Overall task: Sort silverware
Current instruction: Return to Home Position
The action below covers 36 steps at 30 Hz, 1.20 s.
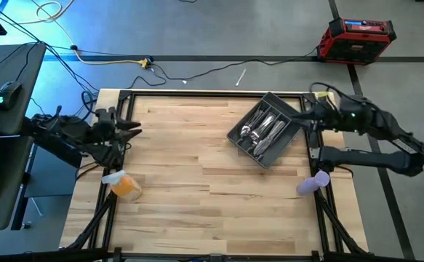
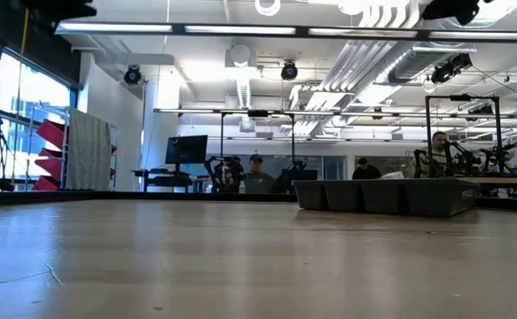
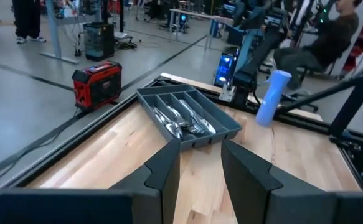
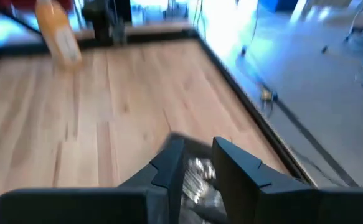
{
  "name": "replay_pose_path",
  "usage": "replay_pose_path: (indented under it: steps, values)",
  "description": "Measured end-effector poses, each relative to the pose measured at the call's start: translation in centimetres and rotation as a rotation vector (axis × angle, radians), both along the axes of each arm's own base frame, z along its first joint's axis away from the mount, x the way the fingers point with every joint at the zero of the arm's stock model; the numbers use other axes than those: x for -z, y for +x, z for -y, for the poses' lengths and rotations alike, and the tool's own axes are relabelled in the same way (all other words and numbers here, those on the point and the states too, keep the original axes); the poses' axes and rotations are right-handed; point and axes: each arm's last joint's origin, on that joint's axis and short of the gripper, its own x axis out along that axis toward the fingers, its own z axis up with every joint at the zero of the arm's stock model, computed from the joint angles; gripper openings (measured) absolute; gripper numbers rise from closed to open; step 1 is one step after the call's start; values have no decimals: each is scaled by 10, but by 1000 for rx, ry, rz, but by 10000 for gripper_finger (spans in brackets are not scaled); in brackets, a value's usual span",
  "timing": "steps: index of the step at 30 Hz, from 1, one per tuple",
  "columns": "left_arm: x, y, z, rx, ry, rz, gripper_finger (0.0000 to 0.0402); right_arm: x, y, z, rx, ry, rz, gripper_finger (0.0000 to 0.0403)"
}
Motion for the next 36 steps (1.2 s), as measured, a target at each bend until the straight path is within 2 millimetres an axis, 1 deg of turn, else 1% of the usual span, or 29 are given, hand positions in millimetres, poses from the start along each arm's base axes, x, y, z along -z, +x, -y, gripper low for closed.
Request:
replay_pose_path:
  steps: [2,5,8,11,15,17,21,25,29,33,36]
  values:
    - [12,-2,-1,-1,-20,5,97,19,-3,-2,-11,18,57,73]
    - [30,-2,-1,-5,-44,13,97,50,-1,-3,-39,50,169,73]
    - [45,4,1,-5,-53,32,97,77,10,-1,-111,79,383,73]
    - [56,12,5,2,-45,80,97,105,22,0,-218,49,548,73]
    - [67,23,9,16,-51,151,97,142,29,2,-236,-2,610,73]
    - [72,27,11,37,-57,175,97,155,30,2,-256,-5,621,73]
    - [82,31,13,46,-61,187,97,167,29,0,-313,17,647,73]
    - [94,36,15,50,-57,190,97,168,29,-1,-330,20,633,73]
    - [112,40,17,69,-11,172,97,169,29,-1,-330,21,629,73]
    - [126,44,20,137,-20,185,97,171,30,0,-327,32,608,73]
    - [136,46,21,143,-21,184,97,174,30,0,-318,47,577,73]
